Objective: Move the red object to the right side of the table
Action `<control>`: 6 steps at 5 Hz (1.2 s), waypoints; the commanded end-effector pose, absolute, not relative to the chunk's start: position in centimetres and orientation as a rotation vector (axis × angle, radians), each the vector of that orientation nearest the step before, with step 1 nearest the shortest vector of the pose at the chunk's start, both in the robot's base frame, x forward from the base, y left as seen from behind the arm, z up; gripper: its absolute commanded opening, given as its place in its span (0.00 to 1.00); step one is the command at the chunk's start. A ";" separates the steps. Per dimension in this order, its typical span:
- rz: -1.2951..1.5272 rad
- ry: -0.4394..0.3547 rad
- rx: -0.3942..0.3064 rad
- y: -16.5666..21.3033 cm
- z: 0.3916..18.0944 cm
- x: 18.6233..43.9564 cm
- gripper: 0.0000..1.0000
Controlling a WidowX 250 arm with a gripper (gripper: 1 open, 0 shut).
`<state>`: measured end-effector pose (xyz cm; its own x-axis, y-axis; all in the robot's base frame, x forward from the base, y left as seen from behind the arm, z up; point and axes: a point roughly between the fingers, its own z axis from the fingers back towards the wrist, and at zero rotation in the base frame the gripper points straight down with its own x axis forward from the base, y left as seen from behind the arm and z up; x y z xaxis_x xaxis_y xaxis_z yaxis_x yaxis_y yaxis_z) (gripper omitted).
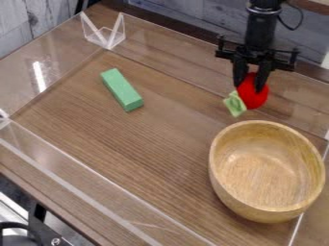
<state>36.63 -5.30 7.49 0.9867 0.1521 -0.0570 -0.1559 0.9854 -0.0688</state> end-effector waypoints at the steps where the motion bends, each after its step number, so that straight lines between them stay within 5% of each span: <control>1: 0.169 -0.042 -0.073 -3.6 10.9 36.9 0.00; 6: 0.232 -0.075 -0.006 -2.0 10.2 37.3 0.00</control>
<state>36.70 -2.40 7.25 0.9768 0.2141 -0.0114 -0.2140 0.9768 0.0048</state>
